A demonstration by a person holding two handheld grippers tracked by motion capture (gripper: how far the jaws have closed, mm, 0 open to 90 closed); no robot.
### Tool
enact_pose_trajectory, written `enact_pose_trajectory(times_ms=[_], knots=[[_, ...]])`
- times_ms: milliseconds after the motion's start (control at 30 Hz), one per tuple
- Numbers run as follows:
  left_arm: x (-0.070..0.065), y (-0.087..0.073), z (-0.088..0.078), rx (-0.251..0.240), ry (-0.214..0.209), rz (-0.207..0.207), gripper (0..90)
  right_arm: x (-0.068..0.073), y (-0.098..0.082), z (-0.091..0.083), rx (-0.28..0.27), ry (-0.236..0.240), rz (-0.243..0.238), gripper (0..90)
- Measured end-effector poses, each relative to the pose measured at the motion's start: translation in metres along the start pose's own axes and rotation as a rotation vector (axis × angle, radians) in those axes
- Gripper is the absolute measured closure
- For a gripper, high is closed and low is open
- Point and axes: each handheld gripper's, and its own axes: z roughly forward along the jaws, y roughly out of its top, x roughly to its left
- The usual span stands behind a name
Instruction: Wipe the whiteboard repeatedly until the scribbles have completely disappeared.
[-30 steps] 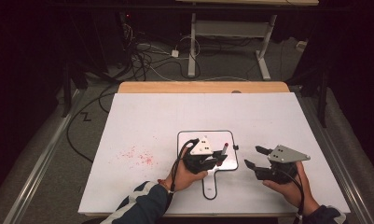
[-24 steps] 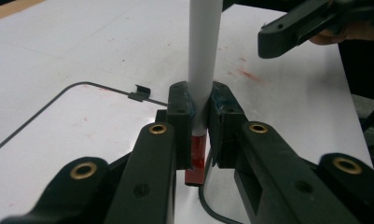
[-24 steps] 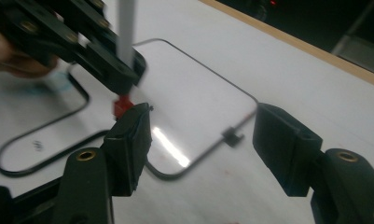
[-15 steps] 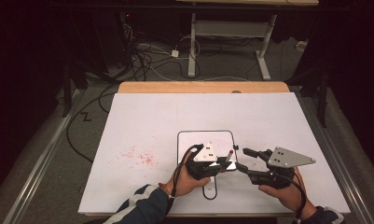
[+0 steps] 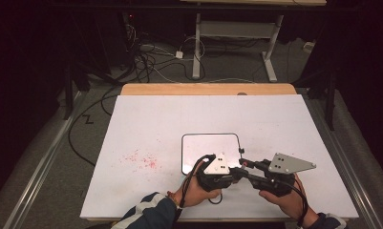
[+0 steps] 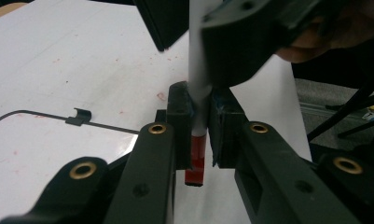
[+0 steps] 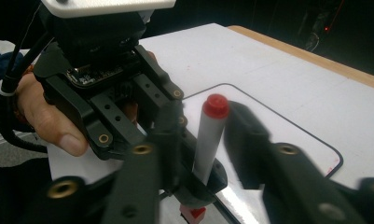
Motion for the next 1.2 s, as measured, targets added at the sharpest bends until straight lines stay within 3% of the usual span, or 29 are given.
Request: enact_pose_trajectory(times_ms=[33, 67, 133, 167, 233, 300, 367, 400, 467, 567, 733, 800, 867, 933, 1000, 1033, 1200], knots=[[-0.001, 0.0, 0.0, -0.004, -0.006, 0.001, 78.1, 0.001, 0.0, -0.001, -0.005, 0.004, 0.0, 80.1], [-0.001, 0.001, 0.0, 0.0, 0.001, 0.003, 77.7, 0.001, 0.001, -0.002, -0.009, -0.005, -0.004, 80.4], [-0.004, 0.001, -0.003, 0.017, 0.045, 0.008, 65.5, 0.0, 0.002, -0.005, -0.021, 0.007, 0.006, 80.5], [-0.004, 0.001, -0.008, 0.014, 0.051, 0.012, 63.8, 0.0, 0.003, -0.007, -0.027, -0.002, 0.011, 80.5], [-0.006, 0.001, -0.023, 0.045, 0.12, 0.068, 50.6, -0.004, 0.005, -0.012, -0.031, -0.017, 0.036, 80.5], [-0.003, -0.003, -0.043, 0.068, 0.154, 0.074, 38.2, -0.009, 0.006, -0.015, -0.026, -0.045, 0.052, 80.5], [-0.001, -0.014, -0.065, 0.086, 0.224, 0.081, 34.3, -0.014, 0.006, -0.017, -0.017, -0.054, 0.074, 80.5], [0.001, -0.021, -0.075, 0.088, 0.258, 0.065, 26.0, -0.019, 0.006, -0.017, 0.006, -0.067, 0.092, 80.5], [0.004, -0.037, -0.096, 0.101, 0.325, 0.048, 24.5, -0.021, 0.006, -0.016, 0.017, -0.068, 0.107, 80.5], [0.012, -0.058, -0.123, 0.104, 0.382, -0.008, 21.5, -0.028, 0.006, -0.012, 0.054, -0.087, 0.123, 80.5], [0.021, -0.085, -0.154, 0.168, 0.513, -0.067, 20.7, -0.045, 0.007, -0.001, 0.143, -0.112, 0.156, 80.5], [0.022, -0.093, -0.164, 0.146, 0.521, -0.129, 20.7, -0.055, 0.006, 0.005, 0.177, -0.109, 0.181, 80.5], [0.021, -0.099, -0.172, 0.144, 0.54, -0.149, 21.0, -0.062, 0.005, 0.012, 0.198, -0.117, 0.199, 80.5], [0.021, -0.106, -0.178, 0.133, 0.533, -0.189, 20.8, -0.07, 0.003, 0.019, 0.212, -0.088, 0.24, 80.5], [0.021, -0.109, -0.18, 0.157, 0.548, -0.181, 21.6, -0.075, 0.002, 0.025, 0.216, -0.101, 0.25, 80.6], [0.021, -0.11, -0.18, 0.154, 0.549, -0.184, 21.6, -0.078, 0.002, 0.028, 0.214, -0.084, 0.257, 80.5], [0.023, -0.11, -0.176, 0.163, 0.544, -0.179, 21.2, -0.092, 0.001, 0.042, 0.199, -0.096, 0.303, 80.5]])
